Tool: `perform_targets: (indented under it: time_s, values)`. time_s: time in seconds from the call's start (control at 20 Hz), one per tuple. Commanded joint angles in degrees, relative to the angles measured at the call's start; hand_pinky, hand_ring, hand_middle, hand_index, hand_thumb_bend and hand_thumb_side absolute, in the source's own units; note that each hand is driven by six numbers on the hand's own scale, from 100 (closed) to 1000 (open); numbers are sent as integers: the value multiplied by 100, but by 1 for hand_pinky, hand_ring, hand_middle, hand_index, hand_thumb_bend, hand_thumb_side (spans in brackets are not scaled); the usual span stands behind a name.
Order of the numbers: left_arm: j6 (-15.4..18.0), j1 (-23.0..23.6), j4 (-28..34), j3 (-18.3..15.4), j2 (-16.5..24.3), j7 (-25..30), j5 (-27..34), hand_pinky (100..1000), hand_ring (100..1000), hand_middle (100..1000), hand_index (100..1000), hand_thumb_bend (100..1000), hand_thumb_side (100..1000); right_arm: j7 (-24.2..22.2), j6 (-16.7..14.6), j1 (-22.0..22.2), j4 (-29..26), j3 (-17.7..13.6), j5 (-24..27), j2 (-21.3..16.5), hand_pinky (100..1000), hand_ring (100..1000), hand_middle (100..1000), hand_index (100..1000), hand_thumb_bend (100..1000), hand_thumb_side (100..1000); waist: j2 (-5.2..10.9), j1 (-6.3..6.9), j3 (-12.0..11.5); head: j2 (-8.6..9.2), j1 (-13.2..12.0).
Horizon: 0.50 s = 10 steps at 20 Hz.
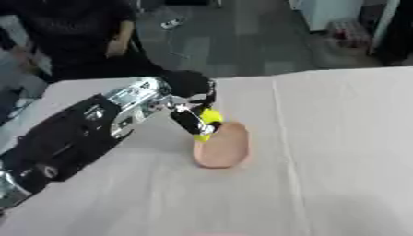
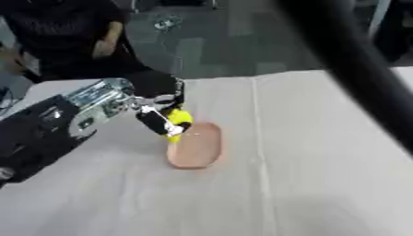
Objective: Pick up objects on the table and place them in the box.
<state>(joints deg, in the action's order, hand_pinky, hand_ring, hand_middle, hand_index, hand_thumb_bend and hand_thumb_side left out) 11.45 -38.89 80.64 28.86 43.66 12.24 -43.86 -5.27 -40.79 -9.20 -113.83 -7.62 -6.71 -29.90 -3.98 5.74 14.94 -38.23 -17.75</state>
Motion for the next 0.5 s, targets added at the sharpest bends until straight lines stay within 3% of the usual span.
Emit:
perform_targets:
  time_s: [0.05,0.1,0.15,0.2,0.25,0.35,0.4,0.45,0.5]
  values:
    - [127,-113,-104,7,38,-76,-47,100,100,356,368,100,675,-60,7,-103,-77,-51,126,-160,359,489,491,537,102,1000,45,-20,11,80,-95]
    - [182,-105,-140,21,26,-63,-56,100,100,339,357,100,663,-74,11,-110,-77,-59,150,-164,359,489,491,537,102,1000,43,-17,15,77,-90]
    - [226,-90,-185,43,21,-23,-76,100,290,485,469,100,779,-87,13,-114,-77,-66,170,-167,359,489,491,537,102,1000,42,-14,18,69,-79]
    - [260,-80,-234,59,14,39,-103,100,304,493,477,100,786,-98,13,-116,-77,-73,186,-170,359,489,491,537,102,1000,42,-13,20,64,-73]
    - [283,-71,-282,70,8,108,-128,213,435,572,547,100,872,-108,12,-116,-77,-79,200,-173,359,489,491,537,102,1000,42,-13,20,59,-63]
    - [312,-54,-364,79,-4,267,-165,345,546,657,609,118,920,-123,12,-111,-77,-91,220,-175,359,489,491,537,102,1000,44,-14,17,56,-43]
    - [325,-48,-391,80,-7,346,-174,358,555,664,614,132,922,-127,12,-108,-77,-96,226,-176,359,489,491,537,102,1000,44,-15,15,56,-37]
    - [332,-35,-422,86,-3,444,-181,440,615,715,648,267,920,-132,13,-104,-77,-99,229,-177,359,489,491,537,102,1000,46,-15,12,54,-35]
    - [345,-28,-446,91,-1,563,-182,485,646,737,662,331,923,-135,13,-100,-77,-102,231,-178,359,489,491,537,102,1000,47,-16,9,50,-34]
